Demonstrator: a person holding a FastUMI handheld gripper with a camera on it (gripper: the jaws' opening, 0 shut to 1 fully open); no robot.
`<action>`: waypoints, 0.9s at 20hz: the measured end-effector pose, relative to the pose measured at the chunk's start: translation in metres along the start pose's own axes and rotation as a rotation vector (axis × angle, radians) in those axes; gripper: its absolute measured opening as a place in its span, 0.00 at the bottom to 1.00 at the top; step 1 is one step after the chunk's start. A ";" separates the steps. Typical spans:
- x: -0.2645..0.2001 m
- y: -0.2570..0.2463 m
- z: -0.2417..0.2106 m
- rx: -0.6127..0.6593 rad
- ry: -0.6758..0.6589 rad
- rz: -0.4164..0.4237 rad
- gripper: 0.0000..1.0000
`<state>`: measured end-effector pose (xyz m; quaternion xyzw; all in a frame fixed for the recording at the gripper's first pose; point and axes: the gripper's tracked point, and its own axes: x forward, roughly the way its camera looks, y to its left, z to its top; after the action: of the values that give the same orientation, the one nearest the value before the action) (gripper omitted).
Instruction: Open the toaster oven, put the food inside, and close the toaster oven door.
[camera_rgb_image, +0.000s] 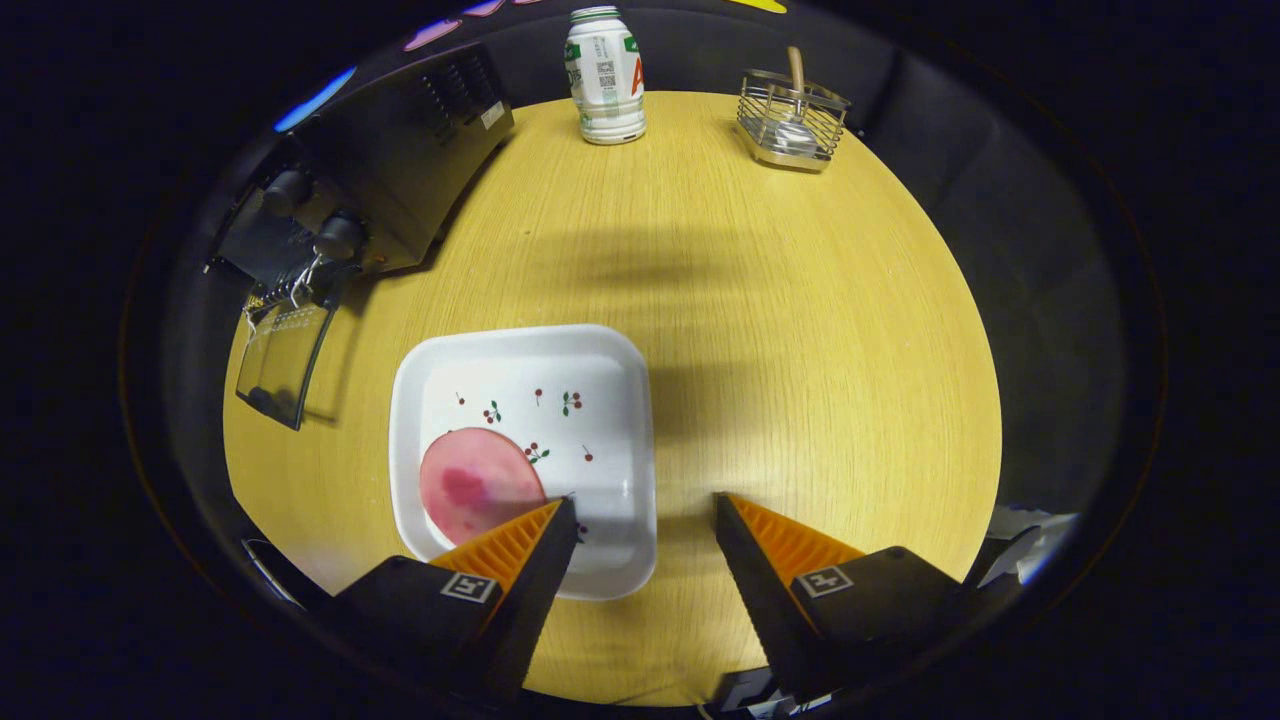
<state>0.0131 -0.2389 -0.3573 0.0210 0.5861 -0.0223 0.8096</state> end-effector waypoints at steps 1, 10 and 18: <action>-0.001 0.001 -0.001 0.016 0.006 0.002 0.83; -0.004 -0.007 -0.002 0.206 0.066 0.100 0.59; 0.000 -0.007 -0.004 0.084 0.037 0.070 0.18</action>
<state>0.0094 -0.2452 -0.3588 0.0757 0.5983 -0.0183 0.7975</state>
